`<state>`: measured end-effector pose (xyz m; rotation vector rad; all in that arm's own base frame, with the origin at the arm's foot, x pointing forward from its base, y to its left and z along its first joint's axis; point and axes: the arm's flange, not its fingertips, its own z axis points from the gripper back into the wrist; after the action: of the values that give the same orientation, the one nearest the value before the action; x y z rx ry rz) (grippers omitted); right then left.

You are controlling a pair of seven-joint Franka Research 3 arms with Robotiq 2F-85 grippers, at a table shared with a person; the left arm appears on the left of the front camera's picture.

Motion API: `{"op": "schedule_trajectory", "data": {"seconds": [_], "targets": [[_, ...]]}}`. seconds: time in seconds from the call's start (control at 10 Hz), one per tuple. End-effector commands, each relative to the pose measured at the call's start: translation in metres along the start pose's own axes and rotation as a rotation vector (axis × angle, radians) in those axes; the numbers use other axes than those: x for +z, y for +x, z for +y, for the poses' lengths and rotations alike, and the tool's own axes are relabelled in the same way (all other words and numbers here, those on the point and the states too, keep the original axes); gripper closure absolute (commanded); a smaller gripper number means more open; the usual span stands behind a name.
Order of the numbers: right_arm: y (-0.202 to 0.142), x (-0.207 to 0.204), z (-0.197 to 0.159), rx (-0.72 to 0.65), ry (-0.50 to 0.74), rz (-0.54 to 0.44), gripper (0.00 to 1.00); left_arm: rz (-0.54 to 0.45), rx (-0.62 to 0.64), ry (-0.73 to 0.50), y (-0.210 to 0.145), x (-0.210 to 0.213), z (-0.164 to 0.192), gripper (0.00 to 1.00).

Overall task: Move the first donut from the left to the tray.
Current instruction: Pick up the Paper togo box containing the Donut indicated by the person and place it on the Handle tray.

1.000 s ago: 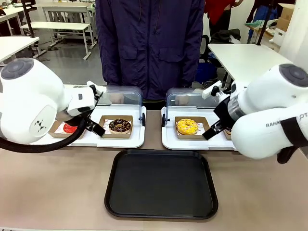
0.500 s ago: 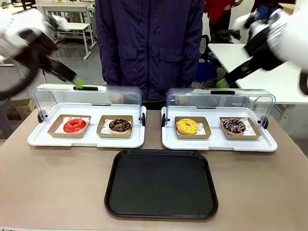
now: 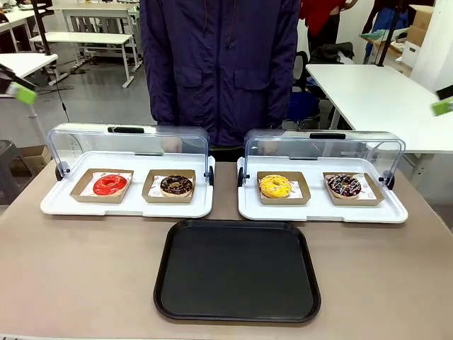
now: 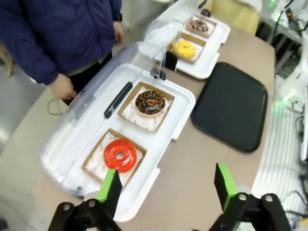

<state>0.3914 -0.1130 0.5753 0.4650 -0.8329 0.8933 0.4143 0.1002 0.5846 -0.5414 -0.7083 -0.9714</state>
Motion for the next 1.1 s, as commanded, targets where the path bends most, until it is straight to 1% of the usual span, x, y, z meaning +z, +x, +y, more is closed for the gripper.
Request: {"op": "schedule_trajectory", "data": {"seconds": [0.0,0.1,0.2,0.4,0.5,0.8,0.9,1.0], "targets": [[-0.017,0.012,-0.027,0.025,0.064,-0.062,0.00,-0.114,-0.065,-0.066,-0.020,0.012,0.036,0.00],[-0.028,0.017,-0.031,0.035,0.063,-0.097,0.00,-0.168,-0.080,-0.060,-0.034,0.019,0.044,0.00],[-0.036,0.017,-0.035,0.057,0.067,-0.110,0.00,-0.209,-0.100,-0.053,-0.045,0.021,0.045,0.00],[-0.049,0.017,-0.039,0.066,0.093,-0.169,0.00,-0.263,-0.135,-0.025,-0.054,0.026,0.045,0.00],[-0.054,0.017,-0.041,0.060,0.100,-0.188,0.00,-0.267,-0.154,-0.018,-0.055,0.027,0.043,0.00],[-0.060,0.012,-0.044,0.058,0.121,-0.206,0.00,-0.261,-0.157,0.000,-0.052,0.021,0.039,0.00],[-0.063,0.011,-0.039,0.036,0.111,-0.183,0.00,-0.248,-0.134,-0.009,-0.055,0.025,0.042,0.00],[-0.063,0.011,-0.039,0.036,0.111,-0.183,0.00,-0.248,-0.134,-0.009,-0.055,0.025,0.042,0.00]]}}
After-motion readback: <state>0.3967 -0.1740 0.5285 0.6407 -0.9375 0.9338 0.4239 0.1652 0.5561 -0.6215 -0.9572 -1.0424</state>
